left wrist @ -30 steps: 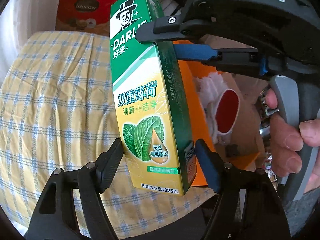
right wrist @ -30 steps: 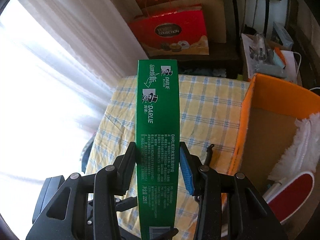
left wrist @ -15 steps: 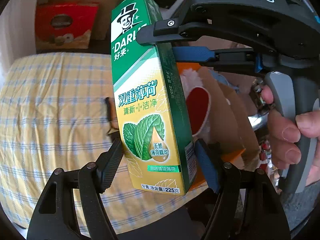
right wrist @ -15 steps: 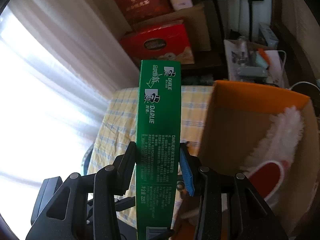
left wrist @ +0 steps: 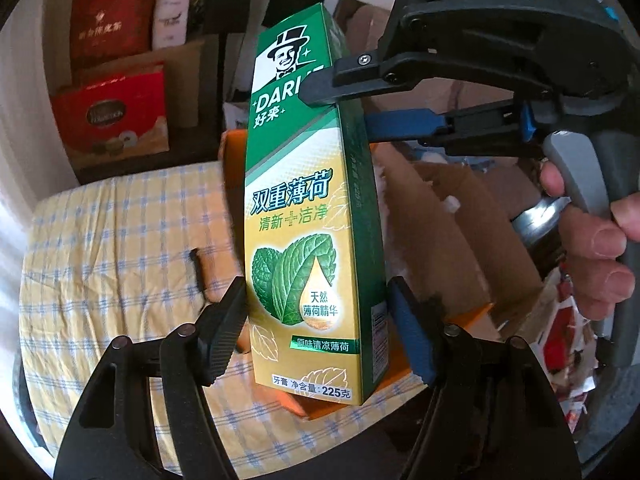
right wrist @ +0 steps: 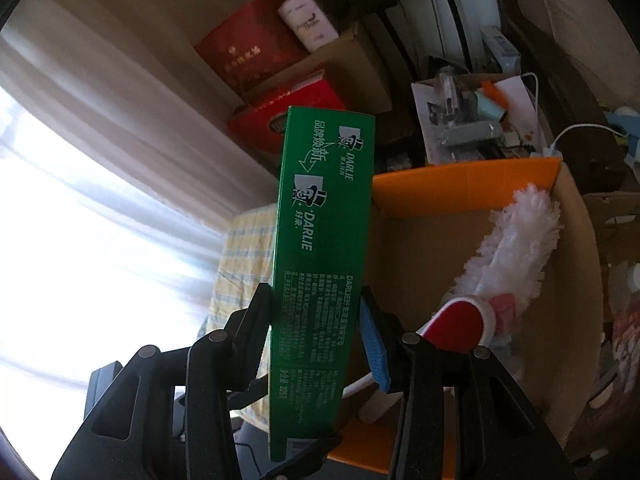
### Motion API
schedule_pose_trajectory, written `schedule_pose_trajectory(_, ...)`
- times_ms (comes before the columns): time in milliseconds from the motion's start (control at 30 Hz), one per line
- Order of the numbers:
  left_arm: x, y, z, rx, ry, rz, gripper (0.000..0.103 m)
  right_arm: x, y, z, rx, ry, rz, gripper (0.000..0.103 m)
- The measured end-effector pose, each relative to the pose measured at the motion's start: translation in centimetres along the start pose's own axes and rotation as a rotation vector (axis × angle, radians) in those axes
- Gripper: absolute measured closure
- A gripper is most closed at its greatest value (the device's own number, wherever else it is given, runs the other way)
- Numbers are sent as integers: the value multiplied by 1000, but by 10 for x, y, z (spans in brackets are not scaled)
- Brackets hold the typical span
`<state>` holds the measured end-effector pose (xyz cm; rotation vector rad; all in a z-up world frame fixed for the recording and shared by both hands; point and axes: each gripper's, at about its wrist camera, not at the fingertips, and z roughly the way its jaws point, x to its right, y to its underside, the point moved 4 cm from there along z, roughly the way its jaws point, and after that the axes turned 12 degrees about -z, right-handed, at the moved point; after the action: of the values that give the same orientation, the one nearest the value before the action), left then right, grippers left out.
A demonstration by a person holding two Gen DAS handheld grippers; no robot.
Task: Organize objects
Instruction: 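Lift and carry the toothpaste box with both grippers over the box, then open both grippers to drop the toothpaste box into the box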
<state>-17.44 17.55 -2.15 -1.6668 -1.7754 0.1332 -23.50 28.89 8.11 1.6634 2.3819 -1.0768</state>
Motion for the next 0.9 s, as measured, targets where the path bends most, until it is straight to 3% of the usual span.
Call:
schedule_pose_trajectory(333,52,15,33,-72,125,-24,36,45,8,-34,-16,130,35,59)
schedule_pose_trajectory(700,96,30,86,-165,197,-22,36,102,30,-47,-78,270,62,60)
schedule_pose_trajectory(900,110,41,94,-186,180,33,34,125,37,-45,-152,442,12,60)
